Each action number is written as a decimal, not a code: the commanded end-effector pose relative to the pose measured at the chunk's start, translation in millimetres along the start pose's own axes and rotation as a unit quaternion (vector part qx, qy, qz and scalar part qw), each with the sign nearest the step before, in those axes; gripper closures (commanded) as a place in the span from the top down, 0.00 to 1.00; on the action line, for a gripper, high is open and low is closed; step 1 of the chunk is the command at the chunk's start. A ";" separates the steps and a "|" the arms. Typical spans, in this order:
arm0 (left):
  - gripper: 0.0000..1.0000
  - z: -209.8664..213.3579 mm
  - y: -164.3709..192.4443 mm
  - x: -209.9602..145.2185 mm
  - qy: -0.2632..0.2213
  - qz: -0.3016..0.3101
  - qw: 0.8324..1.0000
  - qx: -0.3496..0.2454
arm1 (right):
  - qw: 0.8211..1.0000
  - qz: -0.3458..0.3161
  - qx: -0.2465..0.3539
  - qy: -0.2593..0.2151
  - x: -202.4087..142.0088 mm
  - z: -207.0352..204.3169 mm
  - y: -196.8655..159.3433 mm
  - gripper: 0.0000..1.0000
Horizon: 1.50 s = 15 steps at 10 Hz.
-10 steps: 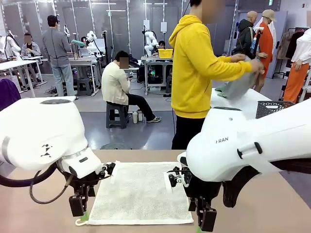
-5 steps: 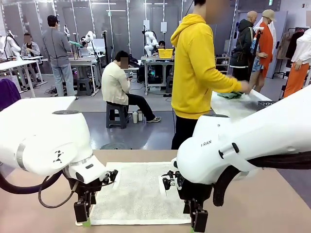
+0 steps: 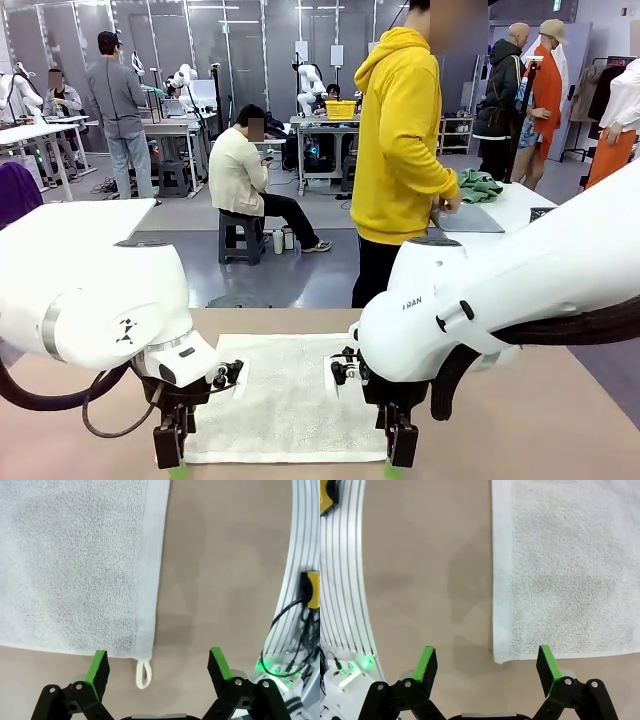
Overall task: Fold the towels and place them in the basket.
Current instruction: When a person lays out a Towel with hook on the table, fold it in half twice.
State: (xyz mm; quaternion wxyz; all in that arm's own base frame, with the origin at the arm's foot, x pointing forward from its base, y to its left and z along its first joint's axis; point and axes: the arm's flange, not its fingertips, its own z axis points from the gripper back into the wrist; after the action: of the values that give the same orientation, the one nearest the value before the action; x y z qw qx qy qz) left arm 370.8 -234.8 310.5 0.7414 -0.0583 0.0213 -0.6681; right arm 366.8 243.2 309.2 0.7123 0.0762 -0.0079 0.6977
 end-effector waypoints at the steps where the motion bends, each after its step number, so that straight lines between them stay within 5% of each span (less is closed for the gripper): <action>1: 1.00 -6.7 1.8 1.6 -0.007 0.005 1.000 -0.003 | 0.999 -0.014 -0.016 0.024 8.6 -9.0 -5.4 1.00; 9: 1.00 -23.7 13.6 -2.4 -0.023 -0.040 0.999 -0.001 | 0.999 -0.034 -0.019 0.032 7.4 -16.4 -5.1 1.00; 10: 1.00 -24.7 14.5 -1.7 -0.030 -0.039 0.999 0.000 | 0.999 -0.035 -0.017 0.028 7.7 -18.4 -5.5 0.94; 11: 0.92 -25.4 14.0 -2.7 -0.026 -0.039 0.999 0.002 | 0.999 -0.035 -0.015 0.028 8.0 -20.2 -3.8 0.91; 12: 0.67 -26.6 13.9 -4.0 -0.020 -0.035 0.999 0.003 | 0.999 -0.038 -0.014 0.031 6.4 -21.4 -3.1 0.78; 14: 0.08 -29.0 13.4 -5.6 -0.019 -0.038 0.999 0.002 | 0.999 -0.040 -0.013 0.034 4.2 -20.9 -1.1 0.18; 15: 0.00 -30.4 13.6 -4.4 -0.016 -0.041 0.999 0.000 | 0.998 -0.042 -0.010 0.044 4.9 -23.0 -2.5 0.00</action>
State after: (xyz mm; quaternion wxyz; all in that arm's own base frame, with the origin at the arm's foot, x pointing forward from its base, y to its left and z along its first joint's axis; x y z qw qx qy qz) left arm 381.2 -228.9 290.2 0.7201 -0.0687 0.0082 -0.6904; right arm 368.7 246.8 293.2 0.7314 0.0582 0.0076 0.6794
